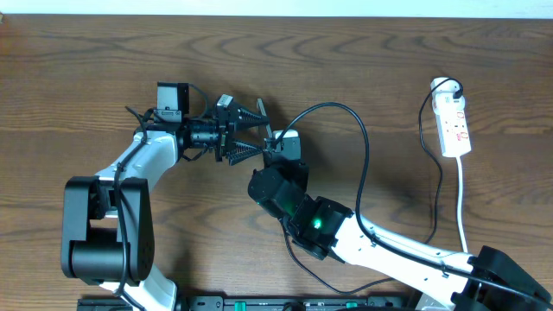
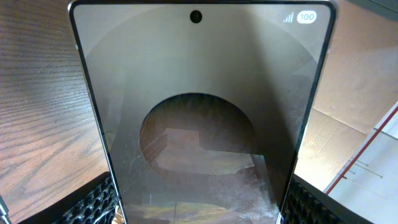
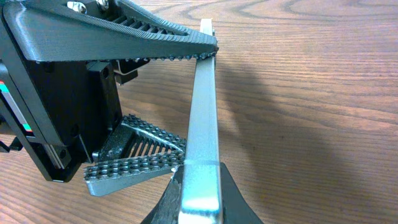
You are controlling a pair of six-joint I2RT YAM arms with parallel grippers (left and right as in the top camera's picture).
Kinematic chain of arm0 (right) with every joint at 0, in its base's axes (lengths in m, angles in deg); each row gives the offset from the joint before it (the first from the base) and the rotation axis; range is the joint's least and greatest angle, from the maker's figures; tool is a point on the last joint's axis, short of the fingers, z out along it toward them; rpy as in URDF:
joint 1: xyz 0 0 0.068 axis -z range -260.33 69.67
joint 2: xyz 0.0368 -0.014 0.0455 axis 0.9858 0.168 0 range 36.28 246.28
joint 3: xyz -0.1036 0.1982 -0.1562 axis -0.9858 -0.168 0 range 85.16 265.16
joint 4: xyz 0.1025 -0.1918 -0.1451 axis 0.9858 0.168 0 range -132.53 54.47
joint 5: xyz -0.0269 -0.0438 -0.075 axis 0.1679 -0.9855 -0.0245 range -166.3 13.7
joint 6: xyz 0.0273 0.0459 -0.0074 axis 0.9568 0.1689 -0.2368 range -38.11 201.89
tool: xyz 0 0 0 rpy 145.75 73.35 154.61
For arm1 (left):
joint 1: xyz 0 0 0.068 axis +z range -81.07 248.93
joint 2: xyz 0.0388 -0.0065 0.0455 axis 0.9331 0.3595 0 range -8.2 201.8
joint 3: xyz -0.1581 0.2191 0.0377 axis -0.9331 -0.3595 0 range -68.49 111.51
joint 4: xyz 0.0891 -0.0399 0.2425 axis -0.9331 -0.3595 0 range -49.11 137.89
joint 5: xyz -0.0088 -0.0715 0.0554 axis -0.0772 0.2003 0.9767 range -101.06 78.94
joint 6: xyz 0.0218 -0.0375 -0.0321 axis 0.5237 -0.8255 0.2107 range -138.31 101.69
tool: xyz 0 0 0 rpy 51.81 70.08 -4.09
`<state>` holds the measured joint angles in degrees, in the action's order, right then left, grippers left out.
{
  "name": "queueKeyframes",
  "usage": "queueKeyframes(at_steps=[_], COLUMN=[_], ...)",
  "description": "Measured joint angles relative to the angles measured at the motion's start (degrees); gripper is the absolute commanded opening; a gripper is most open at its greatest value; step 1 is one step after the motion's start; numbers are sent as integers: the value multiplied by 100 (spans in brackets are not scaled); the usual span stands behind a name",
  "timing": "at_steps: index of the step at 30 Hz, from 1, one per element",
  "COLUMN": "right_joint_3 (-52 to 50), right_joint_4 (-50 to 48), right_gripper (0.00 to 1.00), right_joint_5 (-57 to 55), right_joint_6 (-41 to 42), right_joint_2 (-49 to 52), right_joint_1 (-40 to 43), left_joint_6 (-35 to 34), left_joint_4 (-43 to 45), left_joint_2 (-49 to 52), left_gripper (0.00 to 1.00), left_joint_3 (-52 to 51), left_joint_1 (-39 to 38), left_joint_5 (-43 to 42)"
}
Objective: Plug charger to phone and switch on socket
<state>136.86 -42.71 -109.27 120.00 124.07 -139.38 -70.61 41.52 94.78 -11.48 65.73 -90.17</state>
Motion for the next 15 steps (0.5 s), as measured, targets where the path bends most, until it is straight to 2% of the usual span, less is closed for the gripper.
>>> queueKeyframes(at_steps=[5, 6, 12, 15], right_joint_3=[0, 0, 0, 0], right_joint_4=[0, 0, -9, -48], right_gripper=[1, 1, 1, 1], right_joint_5=[-2, -2, 0, -11], right_joint_6=[0, 0, 2, 13], right_joint_2=[2, 0, 0, 0], right_joint_1=[0, 0, 0, 2], left_joint_6=[0, 0, -2, 2], left_joint_4=[0, 0, 0, 4], left_joint_2=[0, 0, 0, 0], left_gripper=[71, 77, 87, 100], left_joint_3=[0, 0, 0, 0], left_joint_1=[0, 0, 0, 0], left_joint_5=[-2, 0, -2, -2])
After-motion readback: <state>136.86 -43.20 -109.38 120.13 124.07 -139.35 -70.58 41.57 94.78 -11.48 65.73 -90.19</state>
